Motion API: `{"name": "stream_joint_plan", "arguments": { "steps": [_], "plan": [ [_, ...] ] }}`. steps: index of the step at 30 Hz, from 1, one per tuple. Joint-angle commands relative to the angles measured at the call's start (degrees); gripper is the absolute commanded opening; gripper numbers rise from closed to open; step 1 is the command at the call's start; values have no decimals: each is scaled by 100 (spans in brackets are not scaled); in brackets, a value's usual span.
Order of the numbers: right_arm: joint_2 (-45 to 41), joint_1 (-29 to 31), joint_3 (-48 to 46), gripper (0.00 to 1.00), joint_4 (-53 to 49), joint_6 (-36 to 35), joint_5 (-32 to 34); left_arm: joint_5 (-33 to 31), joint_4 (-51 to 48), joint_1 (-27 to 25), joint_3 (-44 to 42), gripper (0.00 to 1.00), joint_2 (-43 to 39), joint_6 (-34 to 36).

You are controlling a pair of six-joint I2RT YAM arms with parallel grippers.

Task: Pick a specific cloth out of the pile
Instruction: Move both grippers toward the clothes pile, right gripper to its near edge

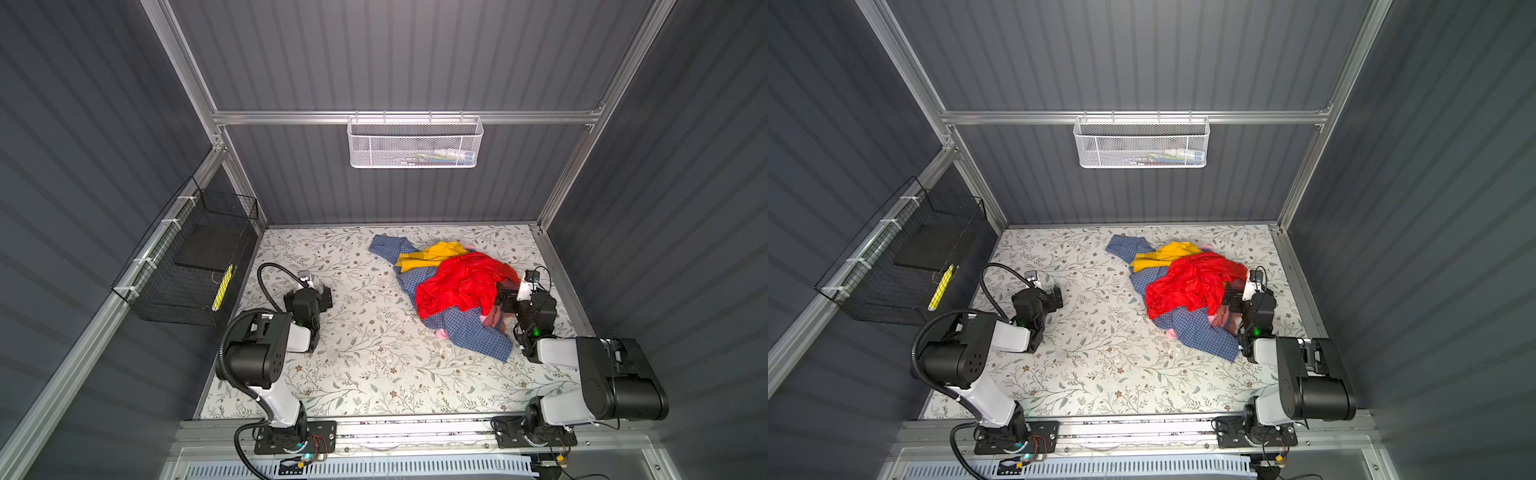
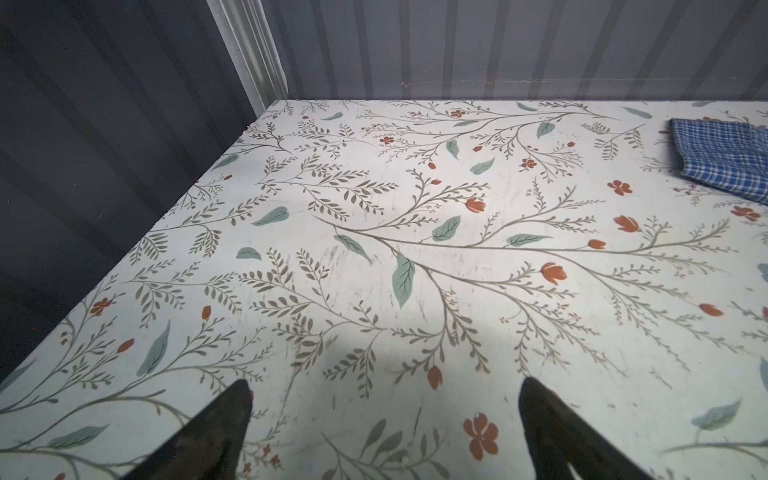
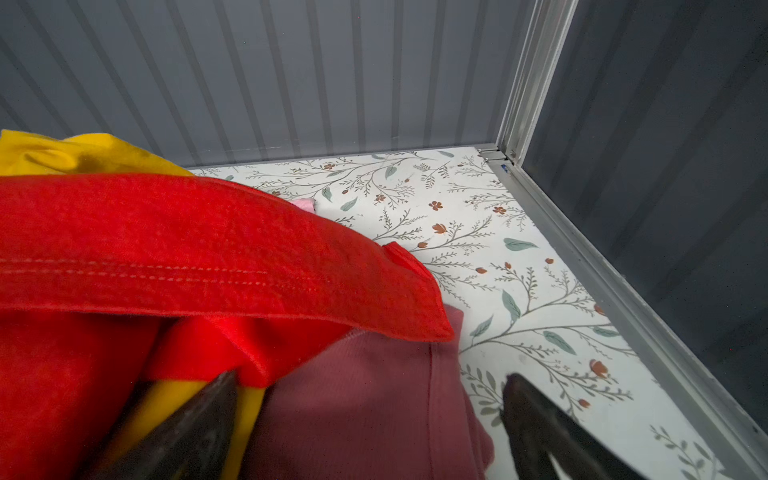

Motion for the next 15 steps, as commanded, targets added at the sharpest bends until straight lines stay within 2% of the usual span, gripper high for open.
{"name": "stream_joint_plan", "arguments": {
  "steps": [1,15],
  "plan": [
    [21,-24,105,99,-39,70,-71,-88,36,46,-44,100,32,36],
    [33,-61,118,99,-66,83,-132,-84,18,46,-30,100,37,37]
  ]
}}
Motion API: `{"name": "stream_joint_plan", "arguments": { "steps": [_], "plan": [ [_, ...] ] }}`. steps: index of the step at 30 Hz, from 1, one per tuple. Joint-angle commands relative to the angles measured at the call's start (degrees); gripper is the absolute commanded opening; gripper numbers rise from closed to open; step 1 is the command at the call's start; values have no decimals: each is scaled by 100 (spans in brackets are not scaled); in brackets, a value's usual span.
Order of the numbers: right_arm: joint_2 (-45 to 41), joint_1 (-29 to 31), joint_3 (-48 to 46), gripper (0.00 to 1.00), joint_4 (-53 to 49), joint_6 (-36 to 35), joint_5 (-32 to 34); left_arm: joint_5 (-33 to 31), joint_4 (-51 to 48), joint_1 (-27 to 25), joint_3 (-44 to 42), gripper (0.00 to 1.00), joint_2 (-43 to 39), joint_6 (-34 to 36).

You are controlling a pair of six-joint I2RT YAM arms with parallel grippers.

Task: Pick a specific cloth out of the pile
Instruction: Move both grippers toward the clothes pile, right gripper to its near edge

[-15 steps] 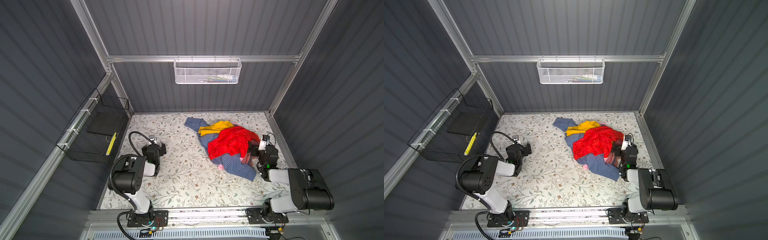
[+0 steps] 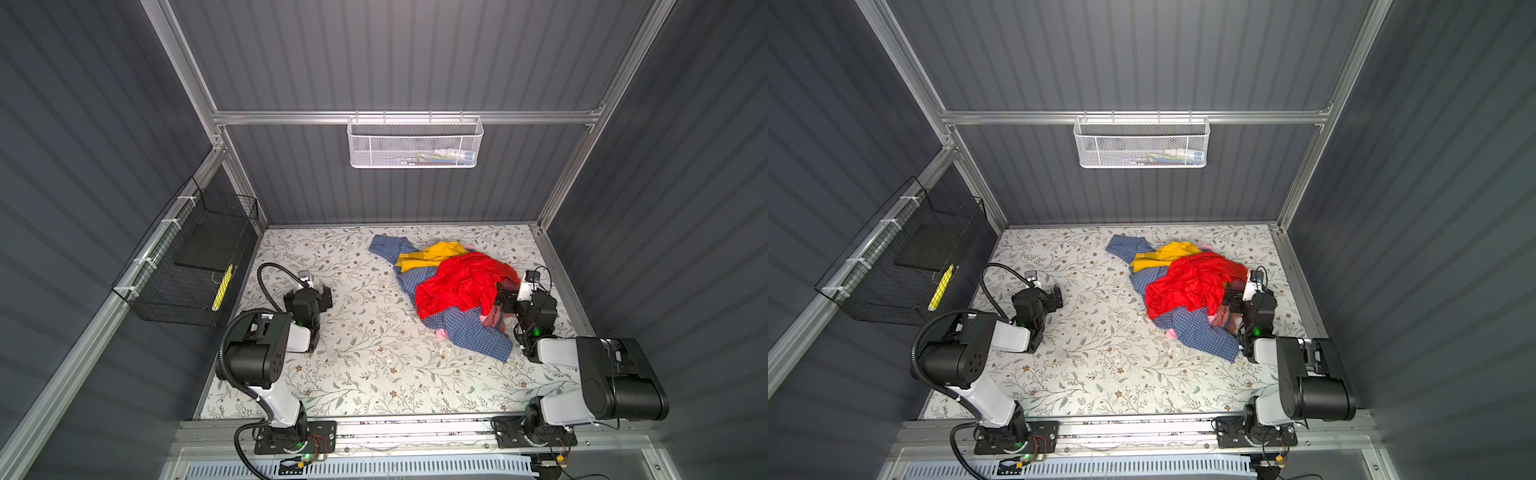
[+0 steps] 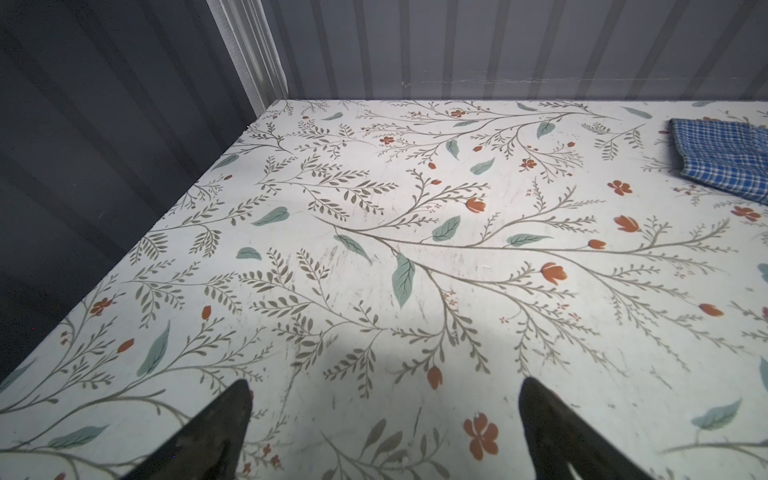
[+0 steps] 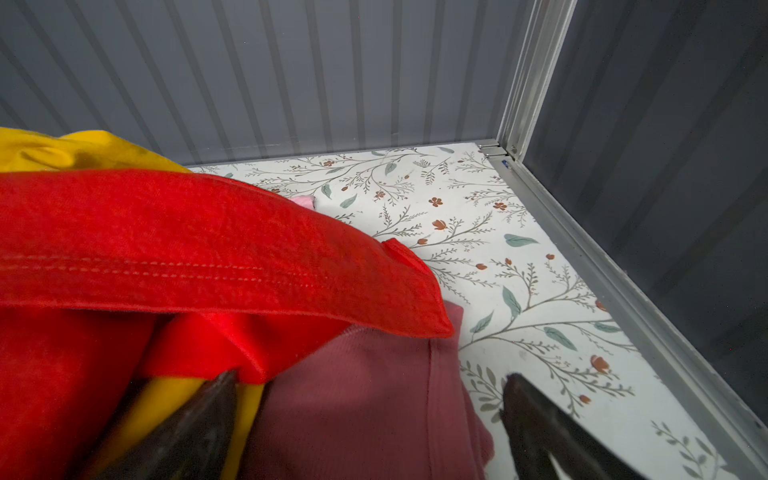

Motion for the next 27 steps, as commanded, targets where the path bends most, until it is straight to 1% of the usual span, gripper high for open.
{"name": "stream_joint_plan", "arguments": {
  "steps": [1,9,11,12,13,14,15,16,17,18,20,24,27],
  "plan": [
    [35,-27,120,99,-20,61,-82,-85,19,46,-33,100,44,36],
    [19,-53,109,99,-20,94,-117,-66,10,40,-31,100,33,40],
    [-117,-73,99,99,-80,174,-23,-30,21,44,-17,100,7,74],
    [-291,-75,138,99,-262,208,68,49,-398,46,122,100,-142,90],
    [-522,-97,224,99,-622,266,155,109,-1061,46,337,100,-325,114],
    [-831,-157,464,99,-1355,431,232,116,-2094,46,848,100,-546,13],
    [-1121,-267,798,99,-2397,737,229,-41,-3355,46,1432,100,-665,-265],
    [-1298,-365,1078,99,-3126,931,108,-96,-4127,47,1897,100,-697,-472],
    [-1468,-441,1336,99,-3744,1095,9,21,-4796,46,2342,100,-691,-556],
    [-1599,-482,1565,99,-4213,1192,-108,162,-5148,46,2646,100,-689,-628],
    [-1798,-538,1959,99,-4971,1238,-519,448,-5382,46,2936,100,-737,-816],
    [-2135,-547,2740,99,-6195,1336,-1400,960,-5503,-15,3273,100,-901,-1182],
    [-2317,-548,3106,99,-6707,1442,-1866,1007,-5667,-323,3430,100,-1030,-1230]
  ]
}}
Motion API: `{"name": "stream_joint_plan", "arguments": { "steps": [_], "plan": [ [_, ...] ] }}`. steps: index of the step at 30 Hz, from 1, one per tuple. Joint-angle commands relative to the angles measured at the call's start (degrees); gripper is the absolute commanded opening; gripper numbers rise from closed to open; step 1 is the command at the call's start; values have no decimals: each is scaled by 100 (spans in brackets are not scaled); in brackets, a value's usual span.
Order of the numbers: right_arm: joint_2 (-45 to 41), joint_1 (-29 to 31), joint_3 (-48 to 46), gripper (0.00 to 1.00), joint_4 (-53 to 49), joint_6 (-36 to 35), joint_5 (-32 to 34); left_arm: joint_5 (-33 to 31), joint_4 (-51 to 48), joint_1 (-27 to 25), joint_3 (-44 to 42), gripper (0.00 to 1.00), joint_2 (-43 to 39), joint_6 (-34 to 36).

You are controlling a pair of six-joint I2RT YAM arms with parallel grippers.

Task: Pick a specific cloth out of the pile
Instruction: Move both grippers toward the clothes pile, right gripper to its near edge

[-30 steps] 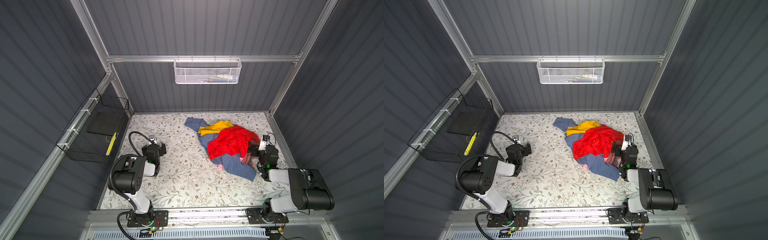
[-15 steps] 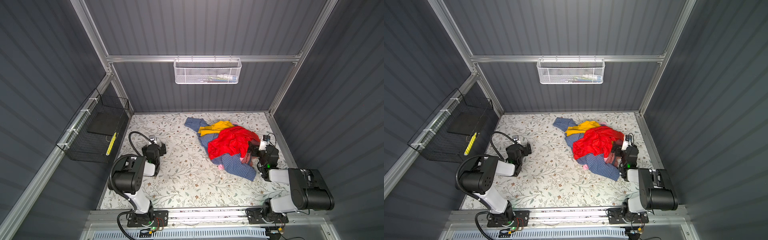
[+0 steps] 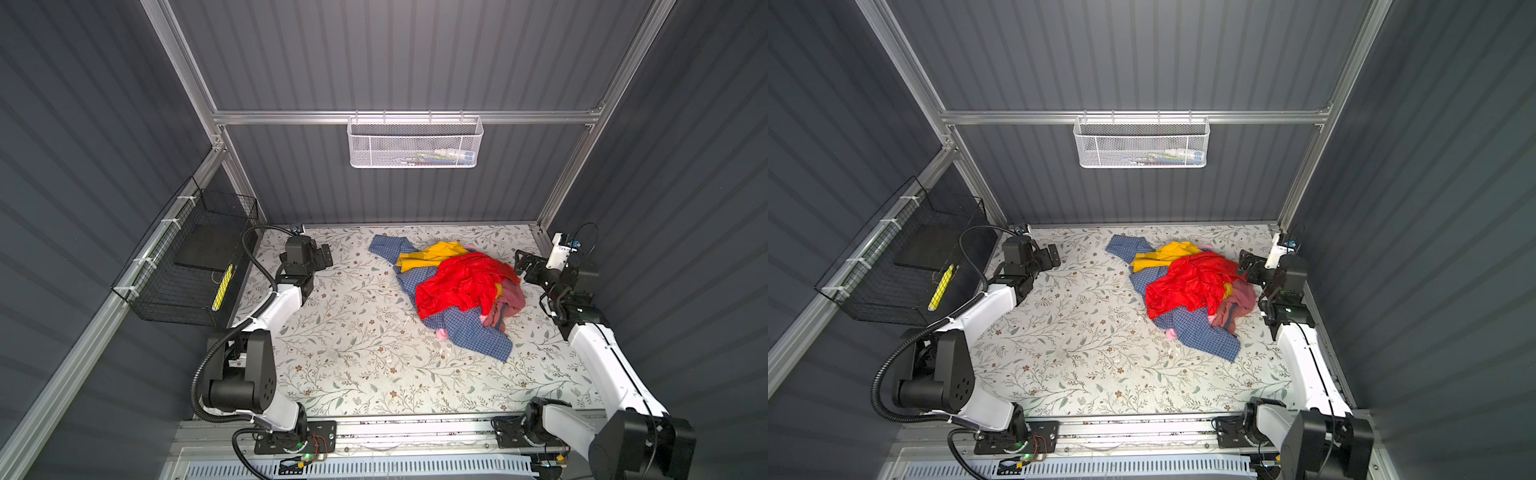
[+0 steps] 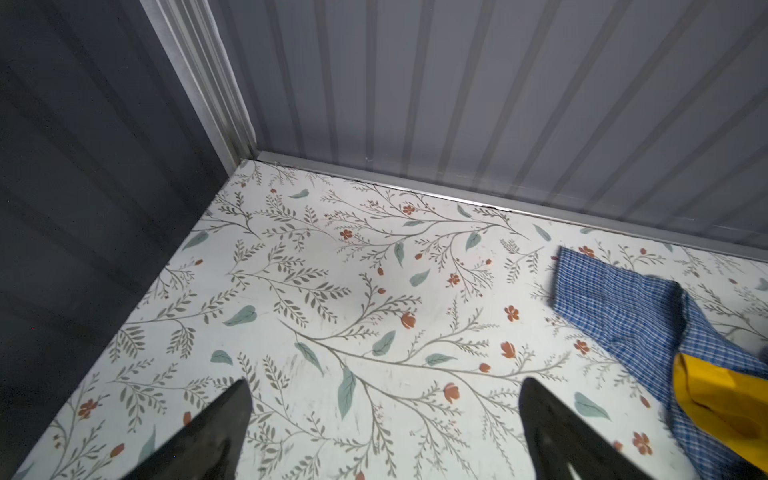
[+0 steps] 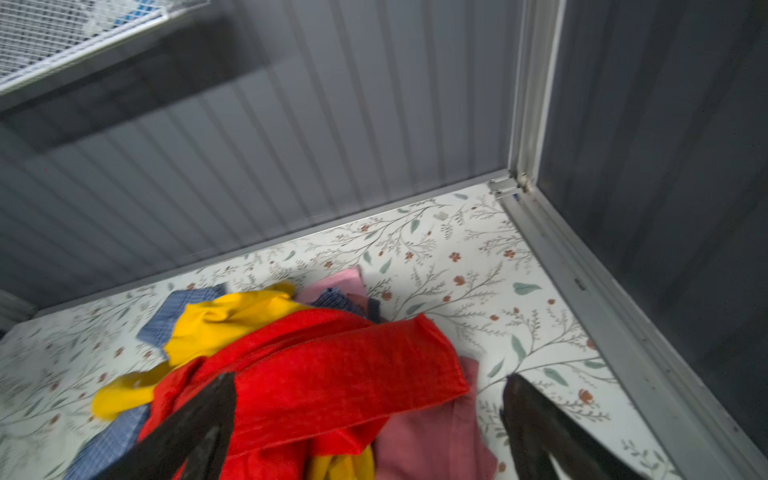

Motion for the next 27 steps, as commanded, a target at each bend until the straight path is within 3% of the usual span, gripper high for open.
{"name": "stream_joint_plan", "arguments": {
  "steps": [1,4,6,9,13,21,27],
  "plan": [
    [-193,-4,318,99,-1334,258,-952,362,-783,-388,138,100,-115,-212],
    [-382,105,403,99,-1425,320,-1446,272,-967,-987,244,100,-144,18],
    [-458,386,487,99,-1617,192,-1423,451,-1027,-1281,288,100,-111,-40],
    [-471,1088,700,99,-2106,-208,-899,483,-1051,-1700,292,100,-47,-19],
    [-320,2060,1014,99,-3034,-585,354,348,-1100,-2059,325,100,53,2],
    [-232,3265,1241,94,-4382,141,2018,478,-1179,-2420,351,100,101,10],
    [-589,3524,757,88,-5011,1803,2530,485,-1188,-2580,272,100,98,105]
  ]
}}
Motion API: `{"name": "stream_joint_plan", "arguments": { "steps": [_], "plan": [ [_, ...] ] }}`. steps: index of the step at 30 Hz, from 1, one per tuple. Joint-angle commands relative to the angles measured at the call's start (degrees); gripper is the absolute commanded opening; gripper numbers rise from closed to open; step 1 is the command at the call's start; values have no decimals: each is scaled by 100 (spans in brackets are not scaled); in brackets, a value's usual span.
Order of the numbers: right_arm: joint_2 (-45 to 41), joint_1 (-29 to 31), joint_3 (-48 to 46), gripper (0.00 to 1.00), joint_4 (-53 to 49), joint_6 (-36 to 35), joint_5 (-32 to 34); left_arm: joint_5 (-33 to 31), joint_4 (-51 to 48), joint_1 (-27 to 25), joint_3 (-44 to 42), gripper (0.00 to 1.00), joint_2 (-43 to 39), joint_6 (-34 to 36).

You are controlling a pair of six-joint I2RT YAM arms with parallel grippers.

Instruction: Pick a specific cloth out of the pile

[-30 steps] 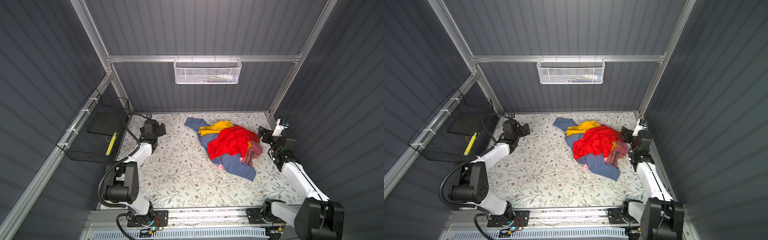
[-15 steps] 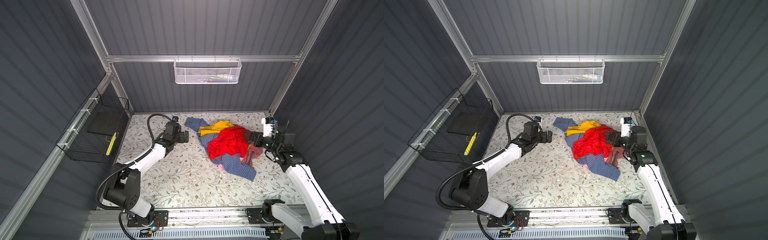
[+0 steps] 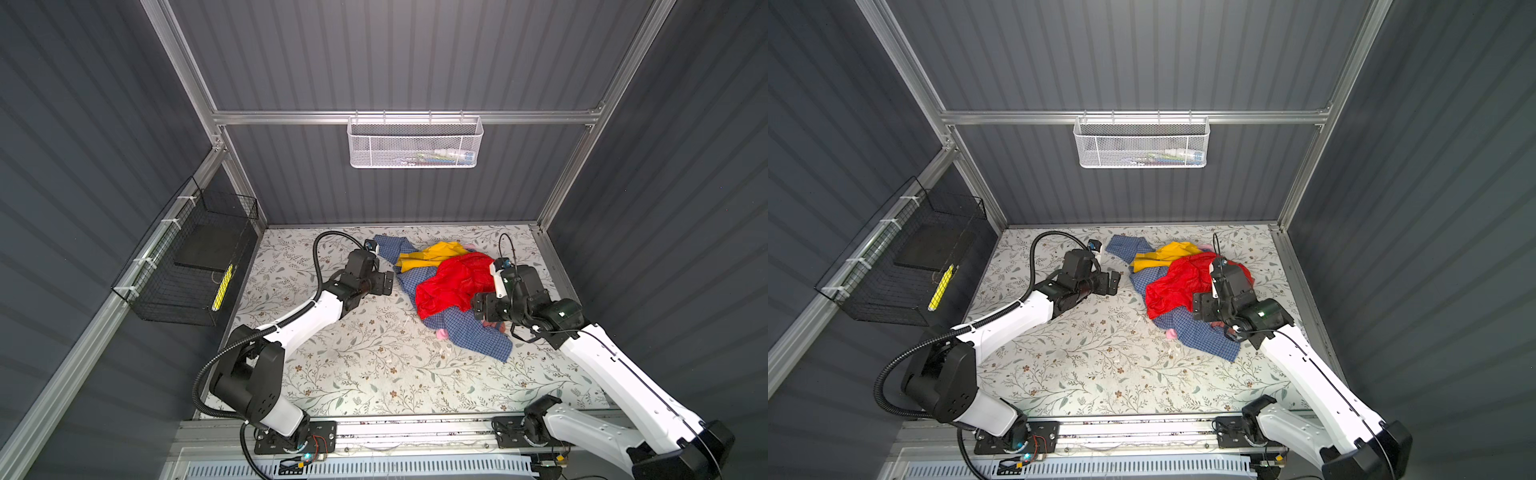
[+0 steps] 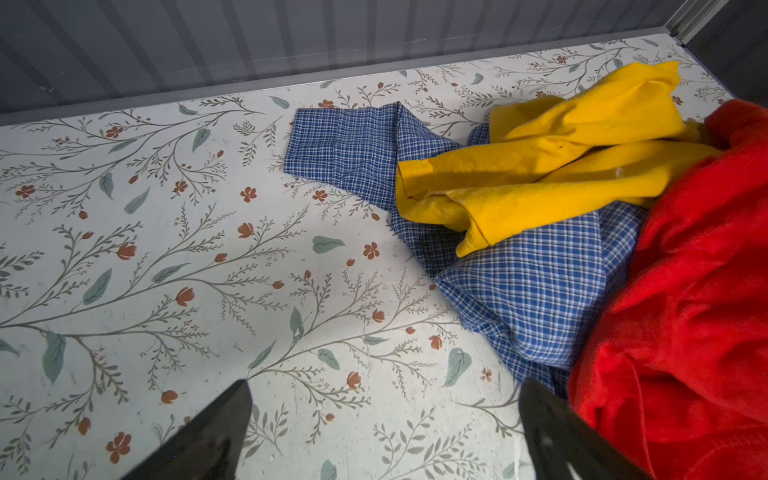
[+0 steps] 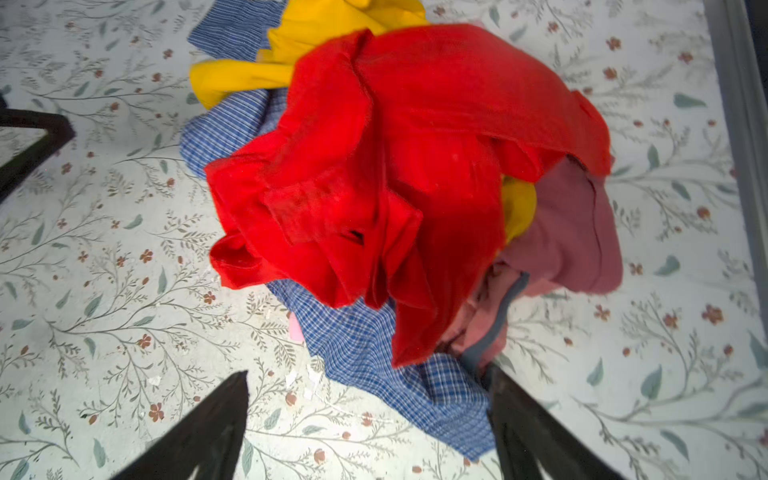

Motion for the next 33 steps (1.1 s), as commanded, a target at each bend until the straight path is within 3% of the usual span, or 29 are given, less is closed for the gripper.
{"name": "stream_joint_plan", "arguments": {
  "steps": [1,10,15,19,25,33],
  "plan": [
    [-432,26,-455,87,-484,1169,464,115,-128,-82,119,100,80,136],
    [-1135,22,-1329,70,-13,1770,-115,239,-141,-113,153,100,141,348],
    [-825,-176,-1607,55,463,1738,-722,310,-136,-111,152,100,168,375],
    [-461,-538,-1738,51,1000,1596,-1231,299,-161,-111,158,100,175,389],
    [-40,-1137,-1881,31,1625,1339,-1764,258,-220,-111,158,100,204,358],
    [416,-1268,-1806,31,1707,1190,-1933,185,-253,-109,180,100,219,357]
  ]
}}
